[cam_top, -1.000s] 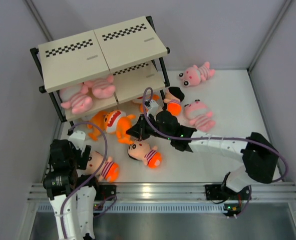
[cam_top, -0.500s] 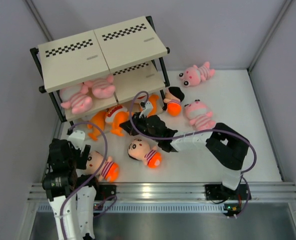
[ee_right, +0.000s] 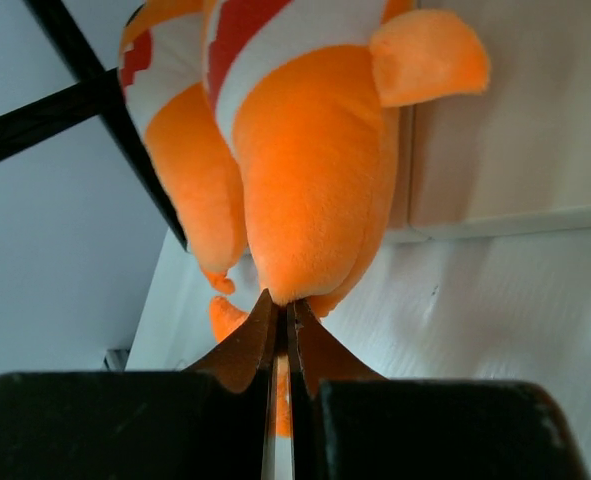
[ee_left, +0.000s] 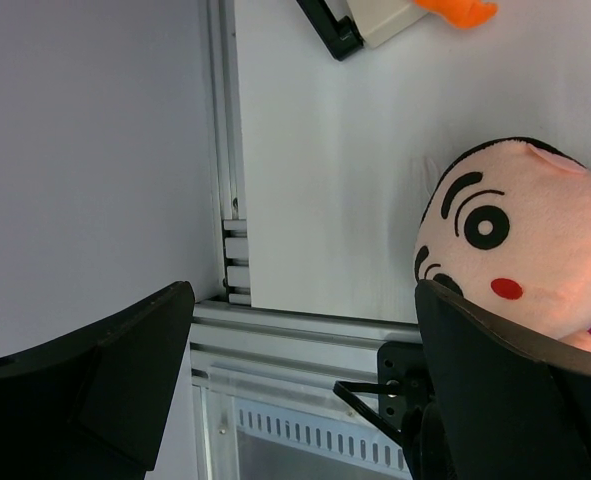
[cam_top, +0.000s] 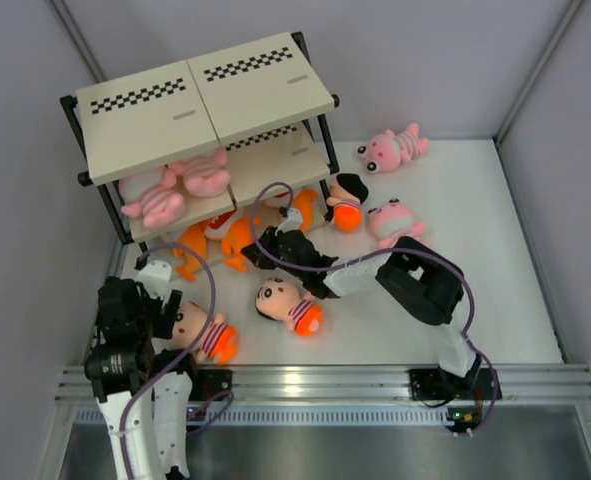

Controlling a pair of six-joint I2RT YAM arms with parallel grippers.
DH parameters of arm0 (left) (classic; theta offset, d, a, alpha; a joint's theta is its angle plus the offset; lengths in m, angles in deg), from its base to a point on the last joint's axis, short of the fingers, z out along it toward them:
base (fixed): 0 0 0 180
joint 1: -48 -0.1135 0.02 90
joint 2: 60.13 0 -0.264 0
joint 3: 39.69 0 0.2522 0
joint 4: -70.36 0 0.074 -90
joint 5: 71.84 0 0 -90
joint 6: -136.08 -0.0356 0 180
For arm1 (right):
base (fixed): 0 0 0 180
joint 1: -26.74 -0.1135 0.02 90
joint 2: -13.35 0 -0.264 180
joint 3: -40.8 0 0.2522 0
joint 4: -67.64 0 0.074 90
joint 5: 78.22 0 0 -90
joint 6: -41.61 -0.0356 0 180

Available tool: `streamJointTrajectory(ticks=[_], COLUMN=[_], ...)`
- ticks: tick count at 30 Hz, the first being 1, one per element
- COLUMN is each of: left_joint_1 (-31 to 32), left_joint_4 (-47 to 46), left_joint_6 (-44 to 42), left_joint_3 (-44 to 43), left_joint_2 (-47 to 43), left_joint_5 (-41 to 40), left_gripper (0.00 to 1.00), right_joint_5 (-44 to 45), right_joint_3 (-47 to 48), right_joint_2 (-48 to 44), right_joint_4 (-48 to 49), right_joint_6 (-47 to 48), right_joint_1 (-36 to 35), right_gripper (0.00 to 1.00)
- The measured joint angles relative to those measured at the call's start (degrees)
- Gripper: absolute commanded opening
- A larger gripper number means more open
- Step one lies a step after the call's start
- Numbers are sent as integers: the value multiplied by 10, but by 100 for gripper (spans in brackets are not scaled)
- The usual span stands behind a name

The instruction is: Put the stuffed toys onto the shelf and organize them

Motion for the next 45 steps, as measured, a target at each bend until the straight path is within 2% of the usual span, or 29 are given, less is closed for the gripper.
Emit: streamJointTrajectory(ticks=[6,14,22,23,24,27,28,30,35,40,45], left_joint_1=[0,0,0,0,0,0,0,0,0,0,0], left_joint_4=[0,0,0,0,0,0,0,0,0,0,1], left_joint_6=[0,-1,-2,-3,-3,-3,-4,-5,-5,-6,-10], left_joint_3=[0,0,0,0,0,0,0,0,0,0,0], left_joint_2=[0,-2,-3,-3,-3,-3,-3,-3,-3,-3,-3], left_joint_5=[3,4,4,4,3,3,3,3,3,4,5], left_gripper=[98,98,98,98,98,98,98,98,98,98,98], right_joint_5=[3,59,87,90,92,93,92,92,89,85,43], right_joint_3=[16,20,65,67,67,71,74,77,57,38,15], right_joint_2=[23,29,63,63,63,63,63,63,27,-81,-214], right_joint_4=[-15,-10,-21,-22,-22,-28,-31,-35,-64,-146,-230], right_joint_6=[-36,-97,-114,-114,-114,-109,-106,-93,-40,50,134], right_joint_1=[20,23,23,23,23,23,23,23,17,-1,-15], right_gripper=[0,0,1,5,20,53,56,61,67,72,77])
